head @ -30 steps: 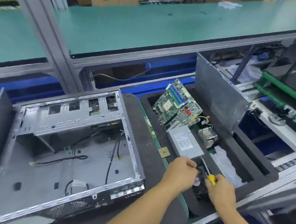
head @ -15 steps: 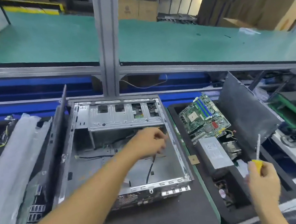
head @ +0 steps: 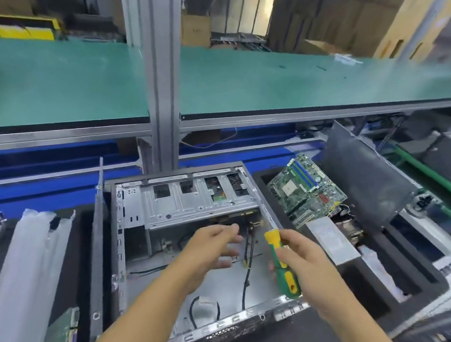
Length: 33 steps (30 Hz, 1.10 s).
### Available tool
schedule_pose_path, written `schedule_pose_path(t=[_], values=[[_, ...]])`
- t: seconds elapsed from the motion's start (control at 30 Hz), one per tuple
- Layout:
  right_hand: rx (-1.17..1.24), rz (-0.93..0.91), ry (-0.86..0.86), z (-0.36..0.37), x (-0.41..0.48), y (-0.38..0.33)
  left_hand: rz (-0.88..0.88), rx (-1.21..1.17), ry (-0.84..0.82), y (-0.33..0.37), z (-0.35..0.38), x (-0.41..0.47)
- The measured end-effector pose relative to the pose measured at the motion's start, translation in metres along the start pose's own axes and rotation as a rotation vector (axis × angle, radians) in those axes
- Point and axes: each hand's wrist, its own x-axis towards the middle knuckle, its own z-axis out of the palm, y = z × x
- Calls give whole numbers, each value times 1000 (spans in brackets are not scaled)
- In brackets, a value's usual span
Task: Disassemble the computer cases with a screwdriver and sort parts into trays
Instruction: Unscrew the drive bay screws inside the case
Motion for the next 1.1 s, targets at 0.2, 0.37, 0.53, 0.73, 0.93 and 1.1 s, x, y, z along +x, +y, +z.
schedule_pose_path(t=[0.2,0.37,0.53,0.73,0.93,1.1], values=[[-159,-69,-144,4,26,-11,128,-434,-79,10,42,6],[545,-24,-95,-21,64,0,165,-809,54,24,52,37],[623,-181,-28,-28,105,-3,163,-1006,78,41,77,69],[154,-524,15,-37,162,-55,-30,-833,317,-2,60,86],[-251,-571,-188,-10,200,-63,-88,-853,686,-41,27,103],[-320,-512,-229,3,216,-46,49,-845,703,-46,24,116]])
